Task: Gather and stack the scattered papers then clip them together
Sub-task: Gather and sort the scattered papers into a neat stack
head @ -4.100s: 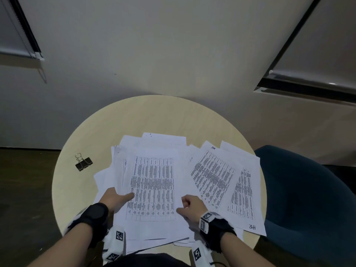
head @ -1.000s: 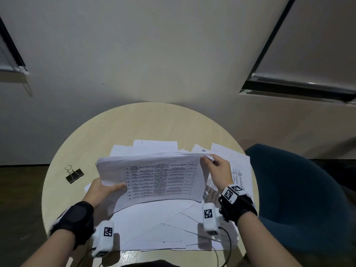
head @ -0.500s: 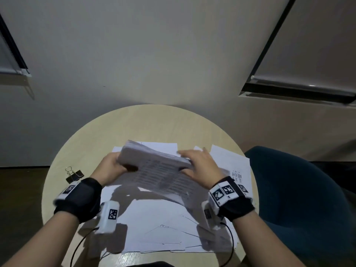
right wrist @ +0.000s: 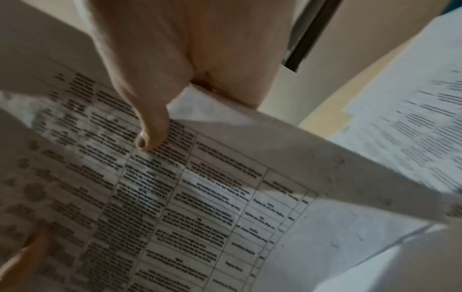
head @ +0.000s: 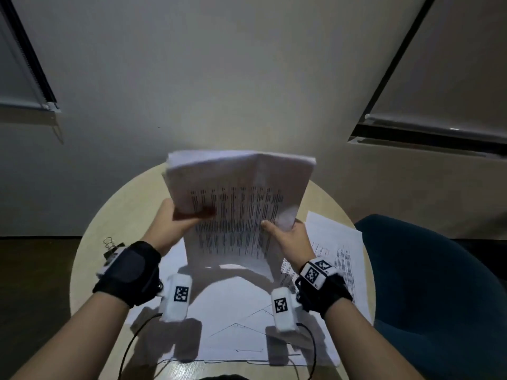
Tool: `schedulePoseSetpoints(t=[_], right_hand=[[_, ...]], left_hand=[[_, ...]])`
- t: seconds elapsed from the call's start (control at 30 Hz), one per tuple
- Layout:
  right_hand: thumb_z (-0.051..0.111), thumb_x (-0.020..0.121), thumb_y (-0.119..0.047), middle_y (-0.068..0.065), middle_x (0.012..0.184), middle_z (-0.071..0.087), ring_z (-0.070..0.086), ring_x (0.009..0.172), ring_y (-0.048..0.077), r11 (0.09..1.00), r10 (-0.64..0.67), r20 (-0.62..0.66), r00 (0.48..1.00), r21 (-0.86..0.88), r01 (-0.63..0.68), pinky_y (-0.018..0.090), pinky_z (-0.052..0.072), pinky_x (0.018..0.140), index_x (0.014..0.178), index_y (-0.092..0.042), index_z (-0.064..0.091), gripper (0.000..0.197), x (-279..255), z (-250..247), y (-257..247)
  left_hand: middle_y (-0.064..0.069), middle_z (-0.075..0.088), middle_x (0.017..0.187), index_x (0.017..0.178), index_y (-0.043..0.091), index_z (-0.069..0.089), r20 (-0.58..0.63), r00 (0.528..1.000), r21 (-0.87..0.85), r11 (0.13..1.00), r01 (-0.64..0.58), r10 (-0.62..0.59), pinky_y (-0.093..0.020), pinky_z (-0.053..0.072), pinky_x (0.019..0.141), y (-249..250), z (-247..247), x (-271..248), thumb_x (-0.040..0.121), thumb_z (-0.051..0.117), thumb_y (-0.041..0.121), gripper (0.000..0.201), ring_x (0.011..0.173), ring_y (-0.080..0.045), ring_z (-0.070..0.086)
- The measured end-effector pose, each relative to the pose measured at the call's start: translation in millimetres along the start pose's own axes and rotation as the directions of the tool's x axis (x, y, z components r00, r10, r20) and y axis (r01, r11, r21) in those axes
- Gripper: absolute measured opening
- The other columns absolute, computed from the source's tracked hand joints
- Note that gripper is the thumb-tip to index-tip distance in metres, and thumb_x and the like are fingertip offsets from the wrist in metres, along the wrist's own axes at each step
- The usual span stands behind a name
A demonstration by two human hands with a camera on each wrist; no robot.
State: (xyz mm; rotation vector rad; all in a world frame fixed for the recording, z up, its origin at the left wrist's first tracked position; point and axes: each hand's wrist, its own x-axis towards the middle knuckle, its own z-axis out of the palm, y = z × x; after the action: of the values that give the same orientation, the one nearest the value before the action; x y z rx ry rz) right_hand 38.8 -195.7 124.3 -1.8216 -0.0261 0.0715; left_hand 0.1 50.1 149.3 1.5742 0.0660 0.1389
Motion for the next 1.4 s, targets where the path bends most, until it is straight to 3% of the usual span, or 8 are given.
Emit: schedulePoseSetpoints(t=[0.23,0.67,0.87,1.07,1.13,1.17,1.3,1.4], right_hand=[[0.076,0.08,-0.015,-0.007,0.096,0.068,0.059,0.073,-0.006,0.96,0.271,0.165,0.948,-0.12,-0.253,0.0,0.045,0.055,0.11,-0.014,0.067,0.031,-16,3,42],[0.078,0.078,-0.017,-0.004,0.093,0.07,0.068,0.085,0.009,0.934,0.331,0.269,0.905,-0.229,-0.273,0.027,0.056,0.081,0.098,-0.019,0.065,0.024,-18,17,54],[0.076,0.081,-0.015,-0.003,0.074,0.053,0.054,0.073,0.015,0.838,0.503,0.337,0.796,-0.417,-0.352,0.02,0.046,0.062,0.115,-0.006,0.057,0.04,-36,30,101],[0.07,0.083,-0.003,-0.001,0.069,0.047,0.048,0.051,0.006,0.824,0.565,0.298,0.77,-0.26,-0.504,0.015,0.04,0.042,0.107,-0.006,0.054,0.029,-39,34,119],[0.068,0.083,0.004,0.009,0.068,0.05,0.047,0.045,0.012,0.802,0.589,0.249,0.769,-0.067,-0.593,0.02,0.038,0.041,0.095,0.001,0.054,0.019,-37,33,118],[0.067,0.082,0.003,0.013,0.075,0.057,0.054,0.051,0.015,0.798,0.594,0.175,0.785,-0.003,-0.603,0.023,0.043,0.046,0.099,0.005,0.056,0.02,-34,32,119],[0.071,0.08,-0.035,0.013,0.149,0.037,0.038,0.136,0.029,0.742,0.496,-0.328,0.804,-0.321,-0.589,0.042,0.037,0.111,0.143,-0.007,0.036,0.077,-20,4,142],[0.071,0.07,-0.06,0.021,0.157,0.011,0.013,0.146,0.034,0.551,0.572,-0.477,0.667,-0.38,-0.743,0.048,0.022,0.117,0.15,0.0,0.013,0.116,-22,-25,153]], left_hand=[[0.0,0.075,0.1,0.091,0.023,0.071,-0.044,0.977,-0.033,0.978,0.206,-0.207,-0.041,0.055,0.087,-63,20,-16,0.057,0.083,0.025,0.036,0.098,-0.024,0.069],[0.012,0.032,0.032,0.053,0.017,0.035,-0.147,0.916,0.123,0.912,0.392,-0.374,-0.026,0.031,0.055,-75,13,-36,0.079,0.075,0.017,0.048,0.029,-0.003,0.033],[-0.034,0.044,0.139,0.137,-0.019,0.03,-0.228,0.701,0.091,0.702,0.706,-0.676,-0.048,0.036,0.105,-129,-3,-73,0.072,0.081,0.037,0.1,0.125,-0.046,0.047],[-0.026,0.072,0.083,0.117,-0.02,0.05,-0.199,0.743,0.148,0.73,0.667,-0.639,-0.029,0.041,0.076,-132,1,-68,0.085,0.071,0.011,0.049,0.071,-0.025,0.06],[0.003,0.05,0.037,0.108,-0.028,0.035,-0.202,0.733,0.047,0.741,0.669,-0.649,-0.032,0.047,0.067,-128,-1,-65,0.087,0.065,0.001,0.047,0.042,-0.015,0.037],[0.006,0.038,0.034,0.077,0.01,0.035,-0.199,0.728,-0.025,0.746,0.666,-0.656,-0.029,0.043,0.056,-134,-4,-60,0.087,0.065,0.0,0.033,0.037,-0.014,0.03],[-0.004,0.042,0.042,0.075,0.003,0.055,-0.283,0.687,0.046,0.706,0.706,-0.669,-0.027,0.029,0.05,-164,-17,-56,0.084,0.07,0.008,0.019,0.04,-0.016,0.034],[-0.008,0.053,0.047,0.068,0.003,0.056,-0.336,0.717,0.201,0.697,0.688,-0.61,-0.026,0.035,0.05,-181,-18,-61,0.081,0.073,0.018,0.026,0.042,-0.02,0.044]])
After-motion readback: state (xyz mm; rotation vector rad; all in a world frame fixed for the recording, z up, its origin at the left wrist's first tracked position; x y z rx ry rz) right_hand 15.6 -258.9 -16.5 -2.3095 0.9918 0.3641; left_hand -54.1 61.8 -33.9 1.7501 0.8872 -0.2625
